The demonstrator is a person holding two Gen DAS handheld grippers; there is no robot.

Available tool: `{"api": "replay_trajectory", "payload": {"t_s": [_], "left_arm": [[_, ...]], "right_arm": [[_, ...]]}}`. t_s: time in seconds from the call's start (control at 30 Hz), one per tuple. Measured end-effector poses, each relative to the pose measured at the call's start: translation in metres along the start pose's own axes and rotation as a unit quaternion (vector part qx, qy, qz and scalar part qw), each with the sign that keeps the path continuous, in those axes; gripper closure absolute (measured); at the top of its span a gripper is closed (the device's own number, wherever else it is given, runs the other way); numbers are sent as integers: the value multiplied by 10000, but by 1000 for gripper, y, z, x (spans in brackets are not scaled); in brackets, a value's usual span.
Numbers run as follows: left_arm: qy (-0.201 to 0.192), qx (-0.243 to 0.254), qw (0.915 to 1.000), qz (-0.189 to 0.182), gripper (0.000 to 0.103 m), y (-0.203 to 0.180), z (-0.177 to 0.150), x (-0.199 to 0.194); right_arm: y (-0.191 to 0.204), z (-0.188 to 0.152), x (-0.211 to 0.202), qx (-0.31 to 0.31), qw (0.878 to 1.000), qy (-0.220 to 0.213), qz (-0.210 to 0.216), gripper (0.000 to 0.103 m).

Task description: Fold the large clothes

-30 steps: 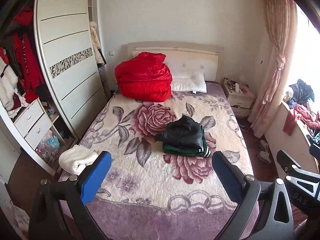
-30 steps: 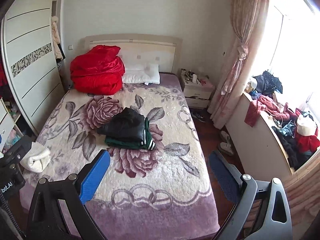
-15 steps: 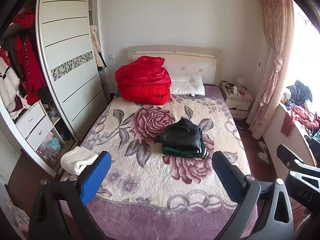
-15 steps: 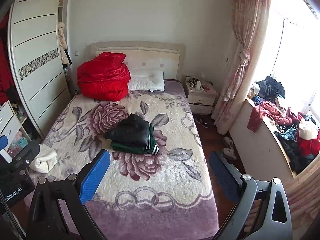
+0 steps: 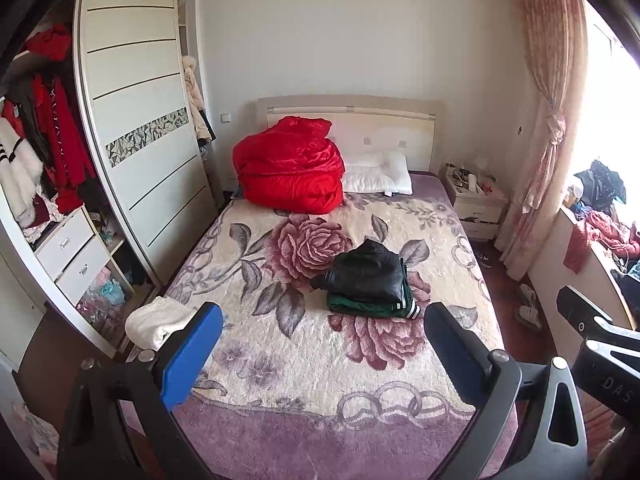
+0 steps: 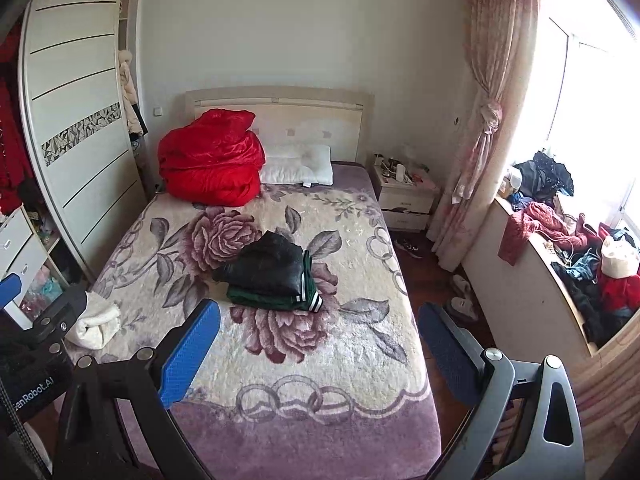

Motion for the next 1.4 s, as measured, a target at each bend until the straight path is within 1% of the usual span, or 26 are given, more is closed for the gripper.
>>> {"api": "replay_trajectory", "payload": {"t_s": [0.33, 0.83, 1.4], "left_arm": [[-47, 66, 10000, 3, 0, -1, 6, -6], [-91, 106, 9999, -55, 0, -6, 9, -9], [-165, 107, 9998, -14, 0, -7, 9, -18]], "right_arm": [[-3, 3, -4, 71, 10000, 6, 13, 2], [-9, -3, -15, 114, 9999, -6, -59, 2], [-13, -5, -28, 149, 9998, -53, -103, 2]]}}
Point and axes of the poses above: each gripper's, at about its wrist camera, not at the fingertips, and x roughly the way its jaws point, y to its left, z to its top, the point moved 8 cm from there along x, roughly the way its jaws point, and after that the axes turned 15 degrees about -z, right-handed, at the moved point
